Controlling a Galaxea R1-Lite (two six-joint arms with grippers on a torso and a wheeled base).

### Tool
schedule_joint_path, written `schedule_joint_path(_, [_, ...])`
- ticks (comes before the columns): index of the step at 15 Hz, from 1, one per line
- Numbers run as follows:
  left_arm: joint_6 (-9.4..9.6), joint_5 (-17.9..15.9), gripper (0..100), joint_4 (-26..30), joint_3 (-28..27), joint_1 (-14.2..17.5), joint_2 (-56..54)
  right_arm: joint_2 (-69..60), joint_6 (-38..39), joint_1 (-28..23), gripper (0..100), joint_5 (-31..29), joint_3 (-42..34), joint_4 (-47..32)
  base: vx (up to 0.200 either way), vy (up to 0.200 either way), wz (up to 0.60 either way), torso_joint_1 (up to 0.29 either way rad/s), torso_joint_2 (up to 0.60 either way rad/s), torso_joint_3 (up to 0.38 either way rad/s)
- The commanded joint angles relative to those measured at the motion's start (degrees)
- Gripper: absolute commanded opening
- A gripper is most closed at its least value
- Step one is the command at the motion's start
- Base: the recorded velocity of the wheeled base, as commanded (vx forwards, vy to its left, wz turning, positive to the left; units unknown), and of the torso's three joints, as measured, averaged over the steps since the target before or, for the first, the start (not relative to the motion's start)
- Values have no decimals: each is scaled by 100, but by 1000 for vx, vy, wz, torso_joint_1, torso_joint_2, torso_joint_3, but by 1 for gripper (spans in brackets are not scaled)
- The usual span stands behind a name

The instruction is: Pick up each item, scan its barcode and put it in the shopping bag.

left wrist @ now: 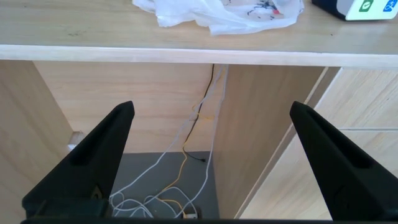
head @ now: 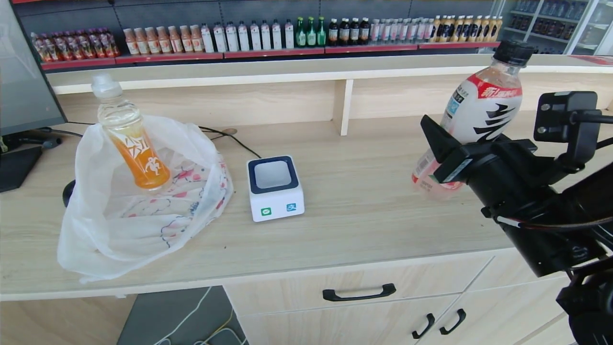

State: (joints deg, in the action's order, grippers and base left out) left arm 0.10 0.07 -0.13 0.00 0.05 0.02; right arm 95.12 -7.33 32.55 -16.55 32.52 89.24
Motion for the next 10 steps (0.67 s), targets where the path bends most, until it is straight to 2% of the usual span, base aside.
schedule_joint_path(1, [-1, 1, 100, -4, 0, 4, -2, -20, -6, -3, 0, 3, 0, -11, 0, 200, 0, -2, 2, 2])
schedule_joint_path(5, [-1, 1, 100, -4, 0, 4, -2, -11, -164, -3, 0, -14, 87, 77, 0, 200, 0, 0, 2, 2])
schedule_joint_path(9, [8, 1, 100, -4, 0, 4, -2, 33, -225, 15, 0, -146, 483, 77, 0, 200, 0, 2, 5, 2])
schedule_joint_path(10, [17, 1, 100, -4, 0, -5, -2, 50, -225, 23, 0, -137, 483, 77, 0, 0, 0, 0, 0, 0])
